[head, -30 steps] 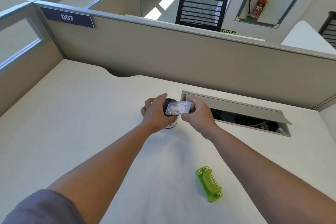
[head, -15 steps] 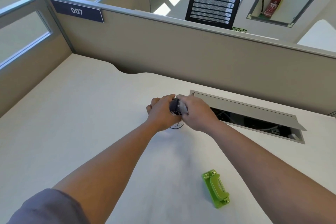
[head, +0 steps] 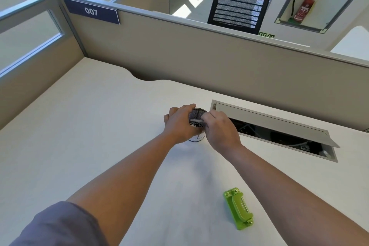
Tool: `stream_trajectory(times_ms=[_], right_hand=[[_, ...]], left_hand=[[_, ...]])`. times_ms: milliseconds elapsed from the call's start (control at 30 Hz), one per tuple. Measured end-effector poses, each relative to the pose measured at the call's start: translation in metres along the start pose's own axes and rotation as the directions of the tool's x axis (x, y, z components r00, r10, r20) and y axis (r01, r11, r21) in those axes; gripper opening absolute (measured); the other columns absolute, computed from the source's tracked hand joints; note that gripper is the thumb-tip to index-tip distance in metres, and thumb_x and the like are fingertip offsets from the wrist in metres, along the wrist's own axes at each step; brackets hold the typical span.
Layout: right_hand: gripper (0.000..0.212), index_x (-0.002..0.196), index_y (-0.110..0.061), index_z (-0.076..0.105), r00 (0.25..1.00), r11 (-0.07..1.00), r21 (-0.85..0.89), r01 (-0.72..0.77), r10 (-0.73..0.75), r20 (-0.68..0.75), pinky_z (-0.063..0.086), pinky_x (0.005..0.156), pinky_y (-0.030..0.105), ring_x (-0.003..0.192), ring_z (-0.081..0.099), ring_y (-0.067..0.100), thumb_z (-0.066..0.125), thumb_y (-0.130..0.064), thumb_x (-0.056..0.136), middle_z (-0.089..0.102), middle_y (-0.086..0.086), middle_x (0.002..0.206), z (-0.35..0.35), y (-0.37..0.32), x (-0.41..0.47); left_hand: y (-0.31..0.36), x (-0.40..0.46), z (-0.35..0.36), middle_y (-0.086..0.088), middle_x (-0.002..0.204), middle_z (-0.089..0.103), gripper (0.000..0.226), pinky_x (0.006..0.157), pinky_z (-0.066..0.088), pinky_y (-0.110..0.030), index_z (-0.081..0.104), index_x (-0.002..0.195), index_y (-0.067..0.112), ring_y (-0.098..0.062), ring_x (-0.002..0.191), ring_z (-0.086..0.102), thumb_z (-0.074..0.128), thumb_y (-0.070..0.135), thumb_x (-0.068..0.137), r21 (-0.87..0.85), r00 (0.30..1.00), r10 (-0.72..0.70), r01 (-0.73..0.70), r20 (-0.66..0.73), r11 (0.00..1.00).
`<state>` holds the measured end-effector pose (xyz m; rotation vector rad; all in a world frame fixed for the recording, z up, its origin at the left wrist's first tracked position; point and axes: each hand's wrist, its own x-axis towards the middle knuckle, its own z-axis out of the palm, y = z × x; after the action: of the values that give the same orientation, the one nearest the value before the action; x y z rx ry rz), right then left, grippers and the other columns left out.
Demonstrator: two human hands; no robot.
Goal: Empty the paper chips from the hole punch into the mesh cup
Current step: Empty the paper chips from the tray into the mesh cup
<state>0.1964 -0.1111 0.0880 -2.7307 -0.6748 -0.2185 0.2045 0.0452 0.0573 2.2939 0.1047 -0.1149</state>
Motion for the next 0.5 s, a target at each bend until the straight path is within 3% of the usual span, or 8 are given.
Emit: stream_trajectory(times_ms=[167, 367, 500], right_hand=[[0.015, 0.084, -0.001, 0.066, 0.993, 0.999, 0.033, 0.002, 0.002, -0.12, 0.048, 0.066, 0.044, 0.077, 0.054, 0.036, 0.059, 0.012, 0.081, 0.064, 0.014, 0.082, 0.0018, 0.002, -0.0046], [0.016, 0.078, -0.004, 0.064, 0.993, 0.997, 0.067, -0.038, 0.045, -0.107, 0.041, 0.067, 0.038, 0.074, 0.054, 0.035, 0.061, 0.011, 0.079, 0.064, 0.01, 0.078, 0.0055, 0.0064, -0.0066], [0.016, 0.08, -0.012, 0.068, 0.937, 0.889, 0.35, -0.295, 0.341, -0.074, 0.039, 0.062, 0.03, 0.071, 0.057, 0.022, 0.062, 0.003, 0.077, 0.066, 0.002, 0.077, 0.0061, 0.0069, -0.0049]], left_hand=[[0.0011, 0.0004, -0.0004, 0.011, 0.141, 0.058, 0.099, 0.095, 0.017, -0.032, 0.042, 0.15, 0.032, -0.018, 0.135, 0.03, 0.068, 0.06, 0.059, 0.012, 1.0, -0.01, 0.01, 0.004, 1.0], [-0.0003, 0.0001, 0.0001, 0.01, 0.141, 0.058, 0.096, 0.094, 0.017, -0.033, 0.042, 0.15, 0.03, -0.019, 0.134, 0.03, 0.073, 0.058, 0.064, 0.026, 1.0, 0.002, -0.001, -0.01, 1.0], [0.0008, -0.0005, 0.0004, 0.011, 0.141, 0.058, 0.095, 0.094, 0.019, -0.034, 0.042, 0.15, 0.031, -0.019, 0.135, 0.03, 0.08, 0.055, 0.067, 0.036, 1.0, 0.0, 0.001, -0.015, 0.999]])
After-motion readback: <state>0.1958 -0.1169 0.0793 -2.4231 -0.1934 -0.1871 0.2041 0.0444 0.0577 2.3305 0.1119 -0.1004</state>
